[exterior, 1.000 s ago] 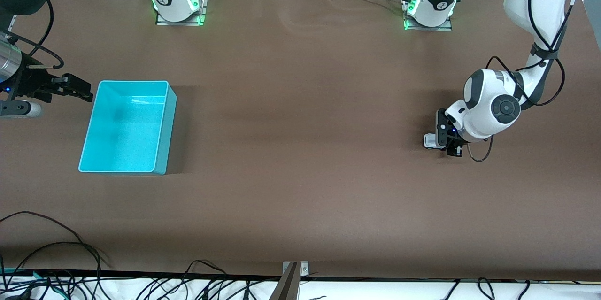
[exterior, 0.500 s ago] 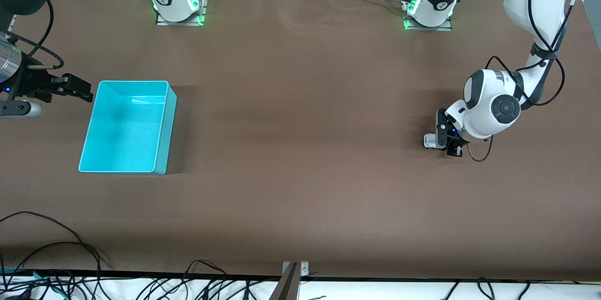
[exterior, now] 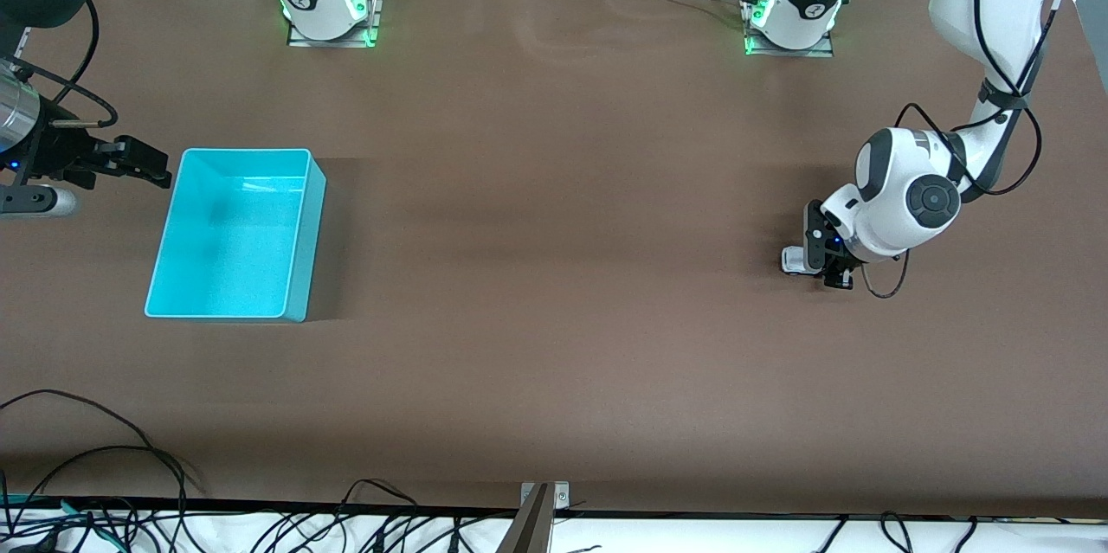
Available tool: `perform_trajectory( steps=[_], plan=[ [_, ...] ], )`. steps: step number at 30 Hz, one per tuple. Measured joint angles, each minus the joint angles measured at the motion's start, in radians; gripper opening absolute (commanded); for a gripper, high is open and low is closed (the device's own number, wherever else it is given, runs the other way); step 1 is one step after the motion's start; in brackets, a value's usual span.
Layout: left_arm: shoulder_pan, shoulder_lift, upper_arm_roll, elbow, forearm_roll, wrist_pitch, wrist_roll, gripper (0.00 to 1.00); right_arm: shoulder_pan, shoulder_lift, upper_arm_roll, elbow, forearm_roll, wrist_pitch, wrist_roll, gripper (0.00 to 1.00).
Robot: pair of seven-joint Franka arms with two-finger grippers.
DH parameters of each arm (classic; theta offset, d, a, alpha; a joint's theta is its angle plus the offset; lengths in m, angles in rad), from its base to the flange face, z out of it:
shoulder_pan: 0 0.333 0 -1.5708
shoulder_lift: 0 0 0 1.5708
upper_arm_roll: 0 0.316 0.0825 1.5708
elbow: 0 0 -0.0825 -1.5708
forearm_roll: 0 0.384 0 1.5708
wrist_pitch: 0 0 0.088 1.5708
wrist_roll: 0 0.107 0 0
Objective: Wind and store white jeep toy
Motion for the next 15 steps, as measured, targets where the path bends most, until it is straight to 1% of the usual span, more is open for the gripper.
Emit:
perform_trajectory(
  steps=[15],
  plan=[
    [0.001,0.000,0.000,0.000,0.000,0.000,-0.016,0.01,0.000,0.000,0.000,0.000,0.000,0.000,0.000,1.00]
  ],
)
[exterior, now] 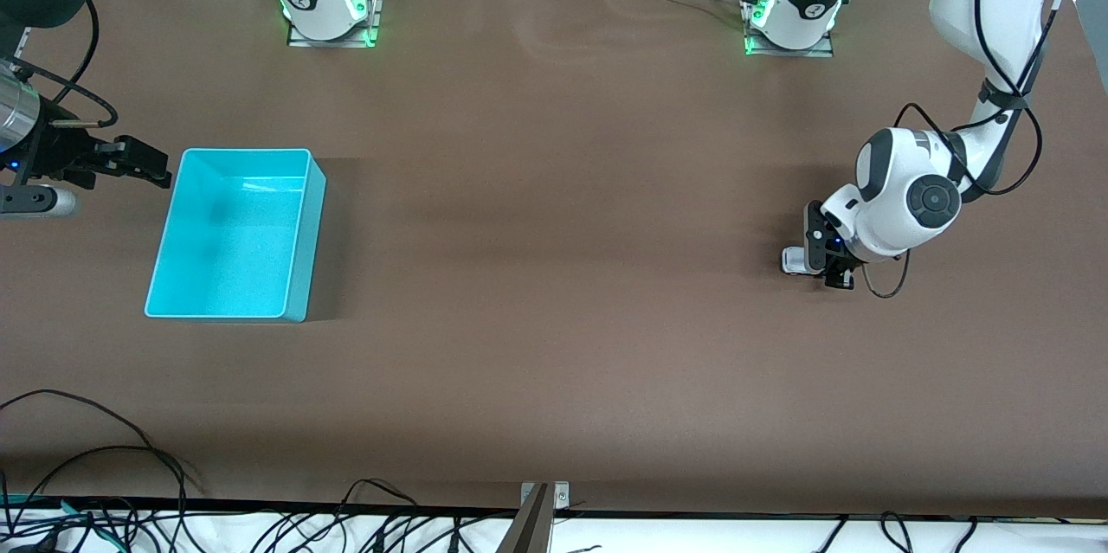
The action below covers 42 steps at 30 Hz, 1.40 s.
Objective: Wind and store white jeep toy
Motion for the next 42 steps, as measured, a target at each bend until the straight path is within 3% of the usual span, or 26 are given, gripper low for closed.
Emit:
perform_trajectory(
  steps=[13,30,42],
  plan=[
    [0.011,0.001,0.006,0.002,0.000,-0.001,-0.002,0.00,0.000,0.000,0.000,0.000,0.000,0.000,0.000,1.00],
    [0.153,0.017,0.009,0.026,0.126,-0.003,0.000,0.00,0.000,0.000,0.000,0.000,0.000,0.000,0.000,1.00],
    [0.216,0.031,0.008,0.050,0.152,-0.005,0.018,0.00,0.000,0.000,0.000,0.000,0.000,0.000,0.000,1.00]
  ],
)
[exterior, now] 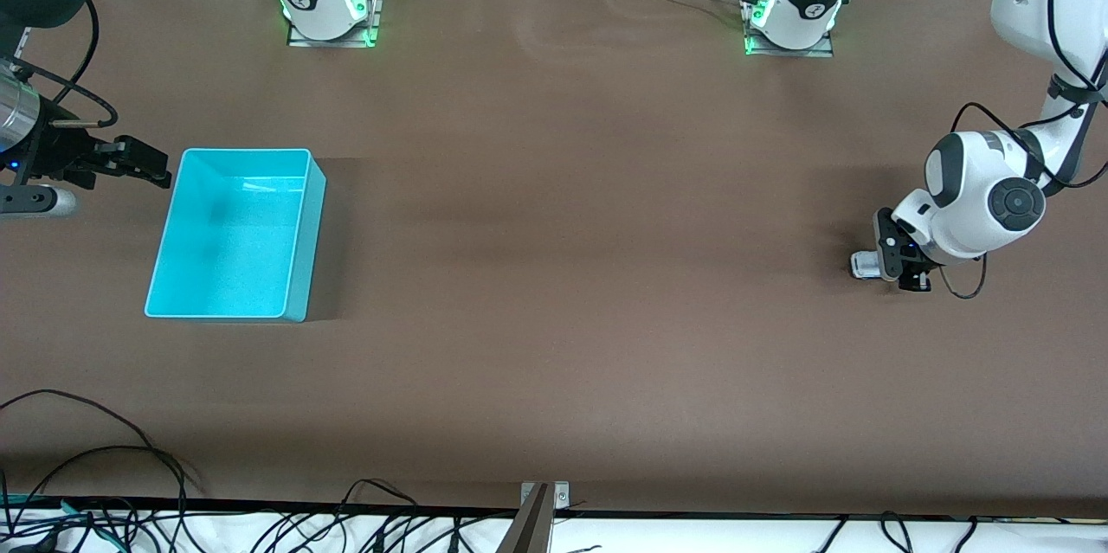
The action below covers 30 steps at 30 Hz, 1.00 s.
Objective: Wind and store white jeep toy
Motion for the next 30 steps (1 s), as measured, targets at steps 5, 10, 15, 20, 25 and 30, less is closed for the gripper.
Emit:
perform_trajectory(
  steps=[5,10,15,20,25,30],
  plan=[
    [0.031,0.007,0.000,0.012,0.014,0.000,0.009,0.00,0.000,0.000,0.000,0.000,0.000,0.000,0.000,1.00],
    [0.055,0.015,0.000,0.025,0.015,0.000,0.039,0.00,0.000,0.000,0.000,0.000,0.000,0.000,0.000,1.00],
    [0.090,0.028,0.000,0.046,0.015,-0.002,0.066,0.00,0.000,0.000,0.000,0.000,0.000,0.000,0.000,1.00],
    [0.123,0.043,0.001,0.072,0.016,-0.007,0.111,0.00,0.000,0.000,0.000,0.000,0.000,0.000,0.000,1.00],
    [0.144,0.053,0.000,0.089,0.016,-0.009,0.141,0.00,0.000,0.000,0.000,0.000,0.000,0.000,0.000,1.00],
    [0.165,0.062,0.000,0.105,0.016,-0.009,0.171,0.00,0.000,0.000,0.000,0.000,0.000,0.000,0.000,1.00]
  ],
)
